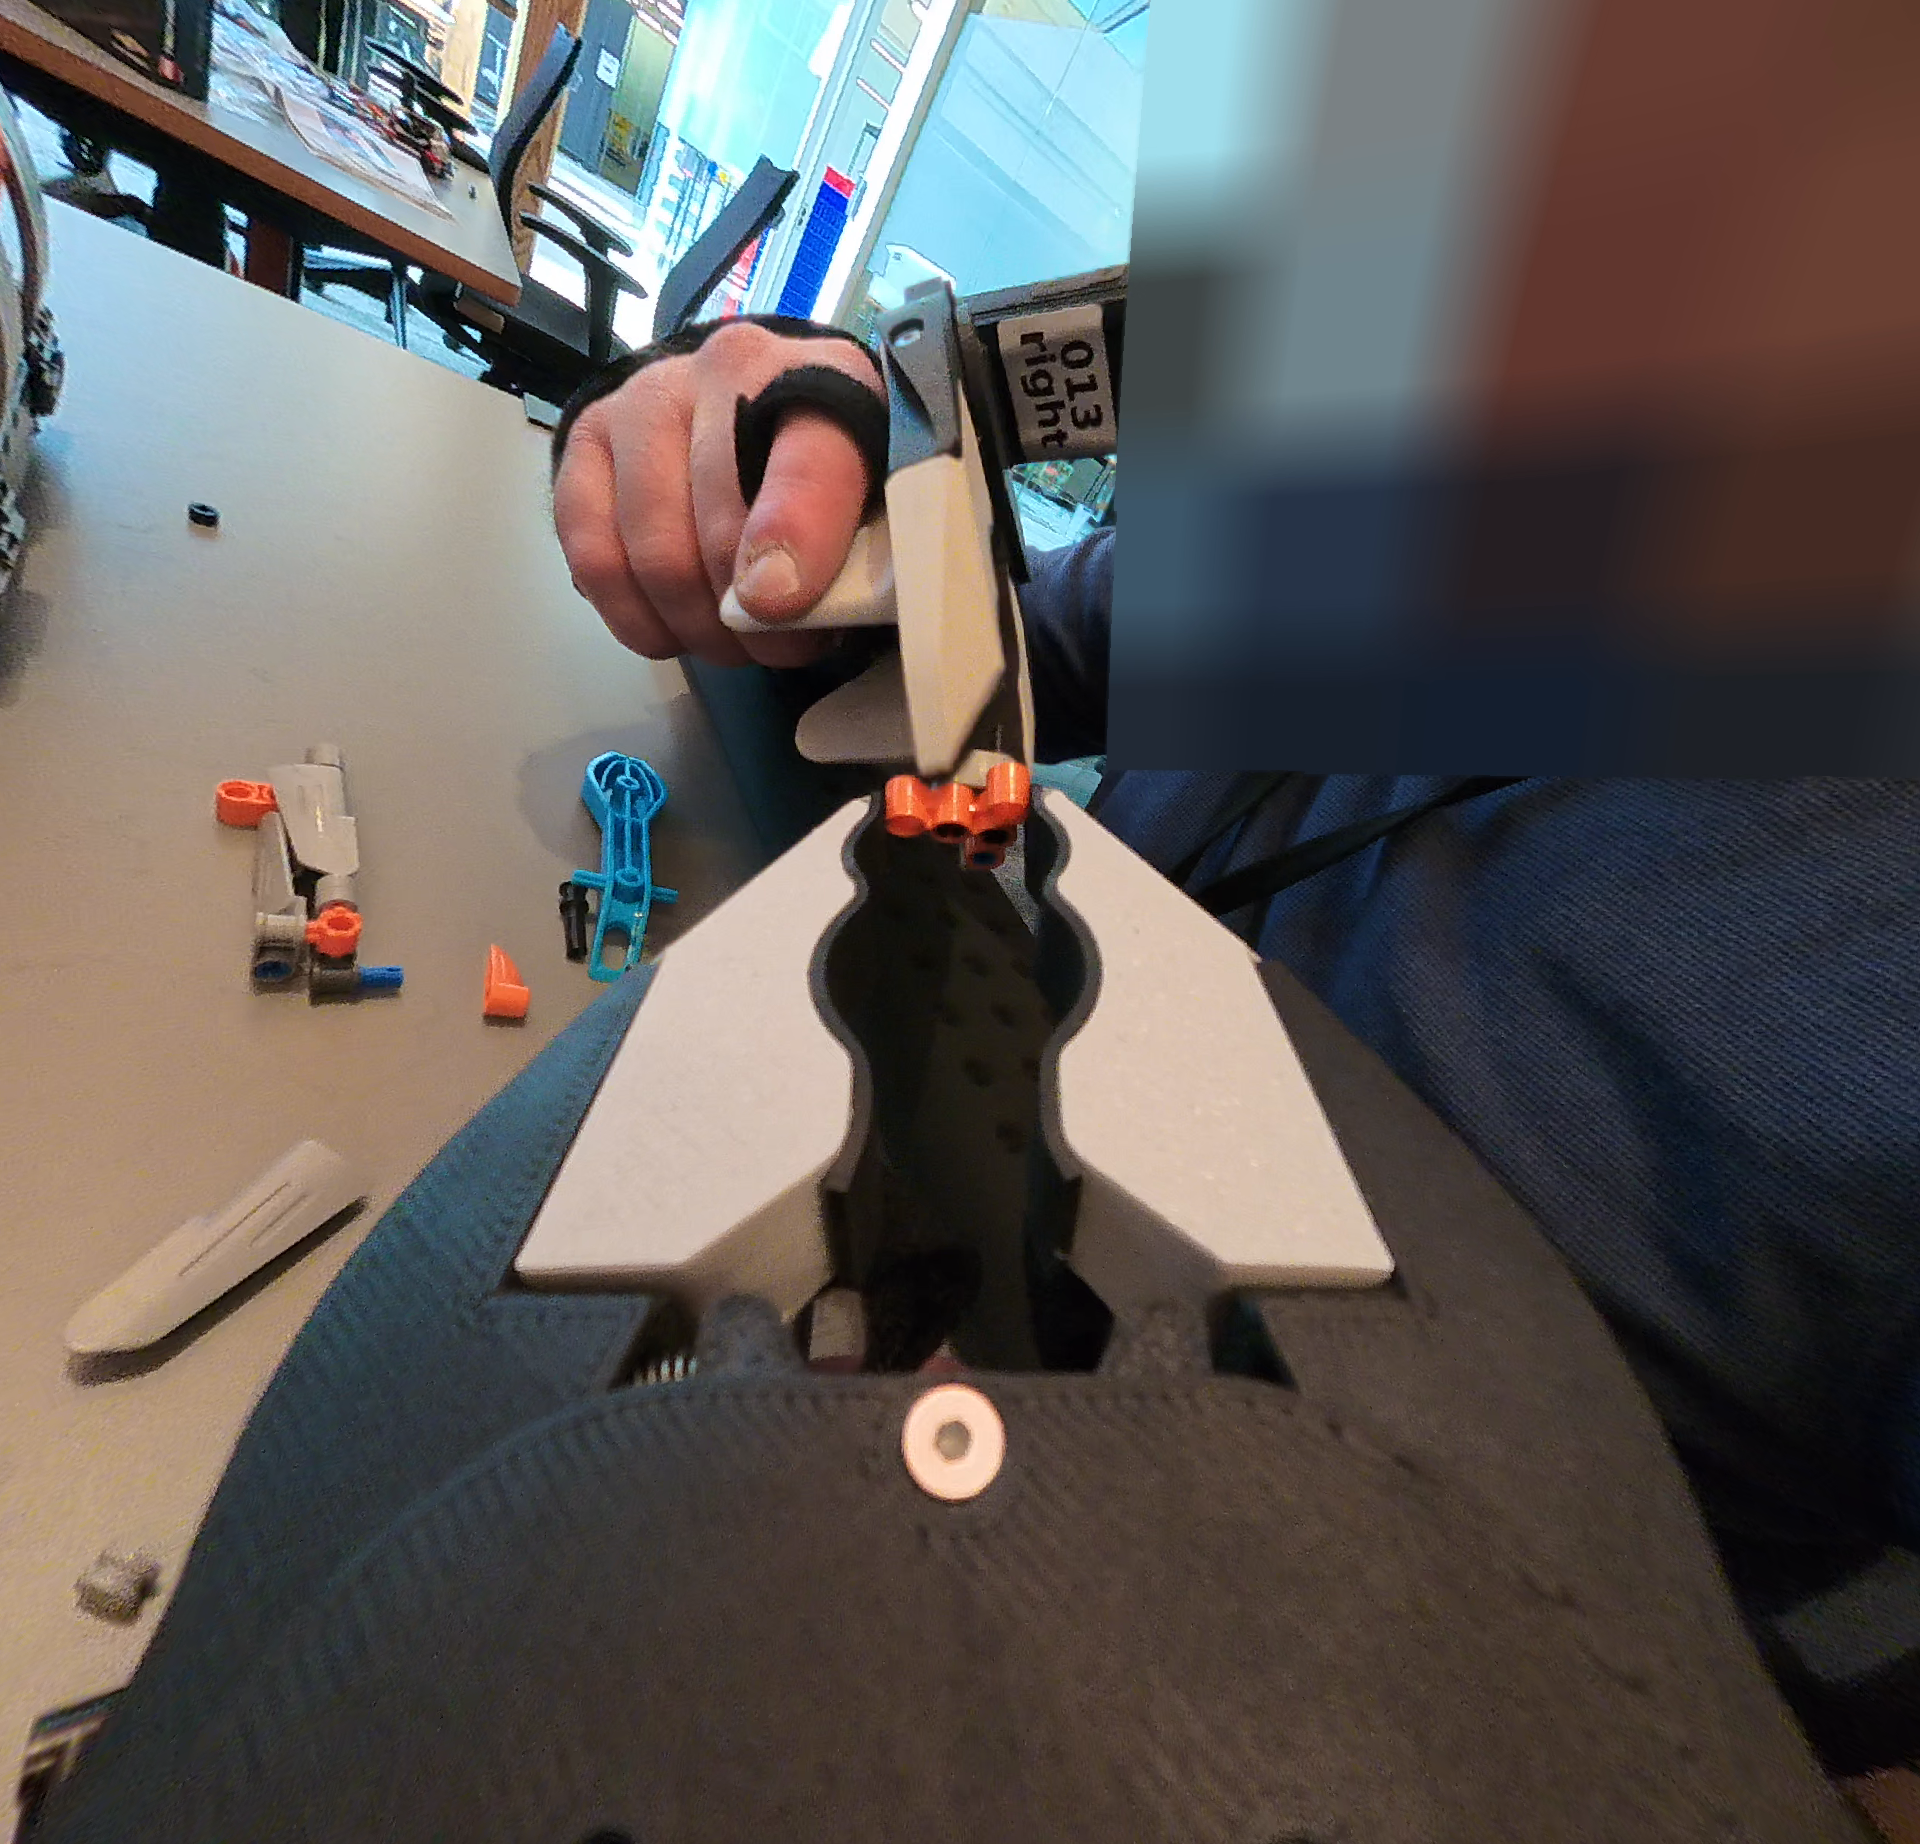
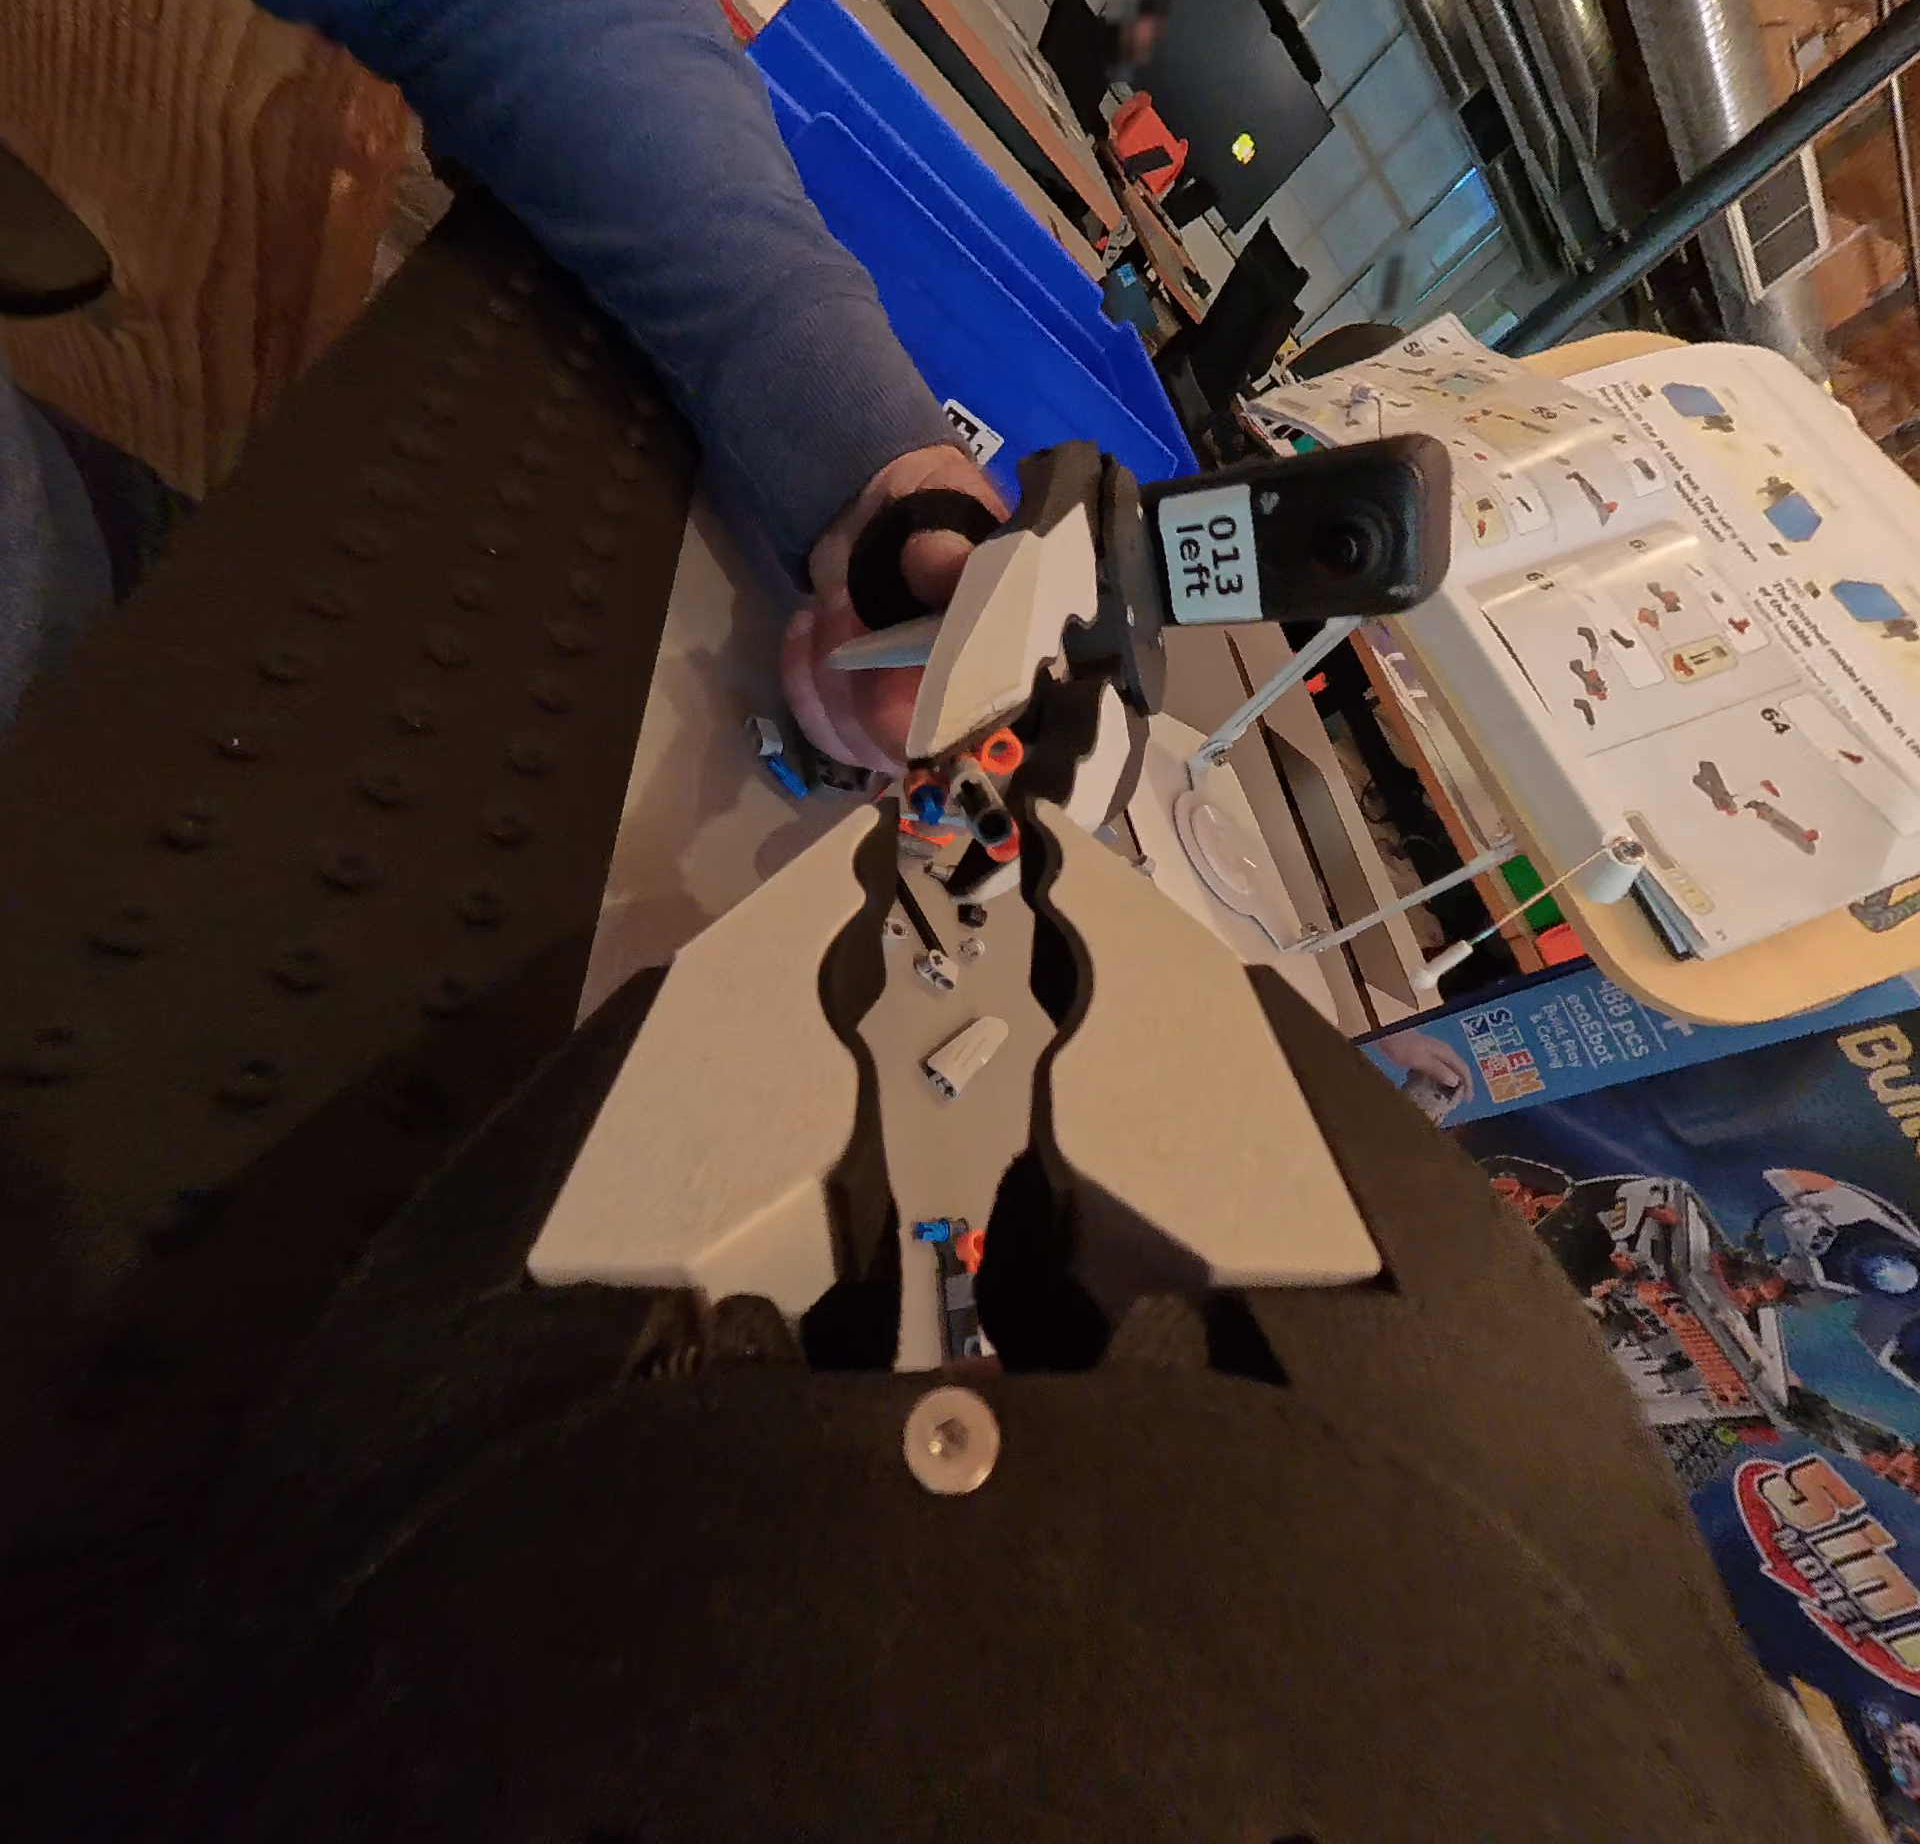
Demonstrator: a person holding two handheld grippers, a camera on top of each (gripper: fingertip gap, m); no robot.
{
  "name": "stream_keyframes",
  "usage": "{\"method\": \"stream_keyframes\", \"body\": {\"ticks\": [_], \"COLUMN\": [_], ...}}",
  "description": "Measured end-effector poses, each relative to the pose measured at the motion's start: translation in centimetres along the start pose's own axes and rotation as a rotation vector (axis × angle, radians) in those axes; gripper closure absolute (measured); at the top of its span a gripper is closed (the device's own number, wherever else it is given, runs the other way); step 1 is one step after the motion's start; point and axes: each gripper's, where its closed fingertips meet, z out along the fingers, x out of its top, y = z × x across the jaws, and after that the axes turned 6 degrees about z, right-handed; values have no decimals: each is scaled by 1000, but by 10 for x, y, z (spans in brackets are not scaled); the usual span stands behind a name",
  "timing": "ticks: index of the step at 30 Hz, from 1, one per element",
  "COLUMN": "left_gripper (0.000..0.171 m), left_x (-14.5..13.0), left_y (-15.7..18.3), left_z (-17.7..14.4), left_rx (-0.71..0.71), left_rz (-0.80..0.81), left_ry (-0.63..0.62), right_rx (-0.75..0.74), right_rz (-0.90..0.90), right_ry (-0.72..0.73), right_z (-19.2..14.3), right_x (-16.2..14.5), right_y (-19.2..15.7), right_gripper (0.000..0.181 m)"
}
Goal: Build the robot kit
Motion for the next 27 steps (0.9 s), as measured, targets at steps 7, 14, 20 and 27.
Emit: {"method": "stream_keyframes", "body": {"ticks": [7,14,20,27], "left_gripper": [138,136,148,149], "left_x": [7,13,8,12], "left_y": [-8,-7,-7,-24], "left_z": [-3,-6,4,-6], "left_rx": [89,125,136,389], "left_rz": [48,71,135,427], "left_ry": [5,4,-43,-119], "right_rx": [26,45,54,34], "right_rz": [93,165,40,194], "right_ry": [35,107,51,30], "right_z": [-1,-8,-5,-9], "right_x": [3,6,-1,-9], "right_y": [3,14,4,19], "right_gripper": [166,165,165,154]}}
